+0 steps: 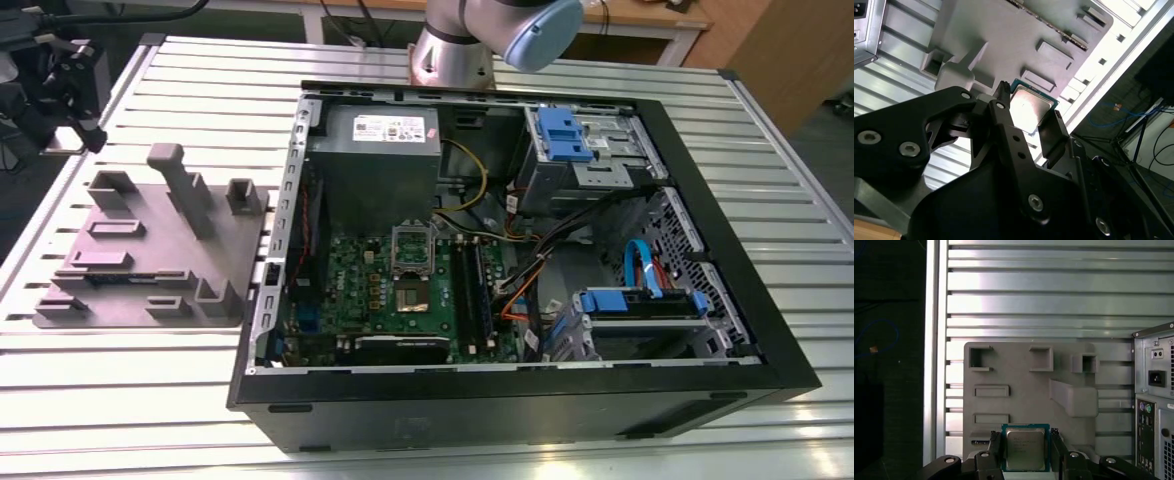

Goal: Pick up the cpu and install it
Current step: 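Pick up the cpu and move it towards the insertion slot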

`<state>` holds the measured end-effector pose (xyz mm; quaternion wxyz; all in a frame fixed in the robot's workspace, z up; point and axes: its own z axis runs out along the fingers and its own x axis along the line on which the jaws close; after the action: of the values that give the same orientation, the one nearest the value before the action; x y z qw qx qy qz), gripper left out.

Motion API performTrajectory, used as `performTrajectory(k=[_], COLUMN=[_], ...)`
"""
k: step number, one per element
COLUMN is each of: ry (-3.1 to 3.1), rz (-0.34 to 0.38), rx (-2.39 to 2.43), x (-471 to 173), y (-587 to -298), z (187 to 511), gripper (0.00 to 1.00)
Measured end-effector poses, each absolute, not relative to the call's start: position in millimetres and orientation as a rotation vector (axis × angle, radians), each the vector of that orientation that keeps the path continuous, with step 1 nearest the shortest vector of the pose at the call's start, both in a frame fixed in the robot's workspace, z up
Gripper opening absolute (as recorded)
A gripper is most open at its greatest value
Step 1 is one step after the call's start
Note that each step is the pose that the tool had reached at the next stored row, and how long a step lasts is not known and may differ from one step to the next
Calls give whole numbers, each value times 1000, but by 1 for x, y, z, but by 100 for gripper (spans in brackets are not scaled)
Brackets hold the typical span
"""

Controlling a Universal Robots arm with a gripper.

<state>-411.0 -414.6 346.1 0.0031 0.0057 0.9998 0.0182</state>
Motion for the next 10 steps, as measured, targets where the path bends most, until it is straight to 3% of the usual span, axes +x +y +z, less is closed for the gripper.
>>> performTrajectory(k=[10], ry=[3135], rz=[57], rx=[18], x=[-411], y=[-415], z=[353], gripper=[47])
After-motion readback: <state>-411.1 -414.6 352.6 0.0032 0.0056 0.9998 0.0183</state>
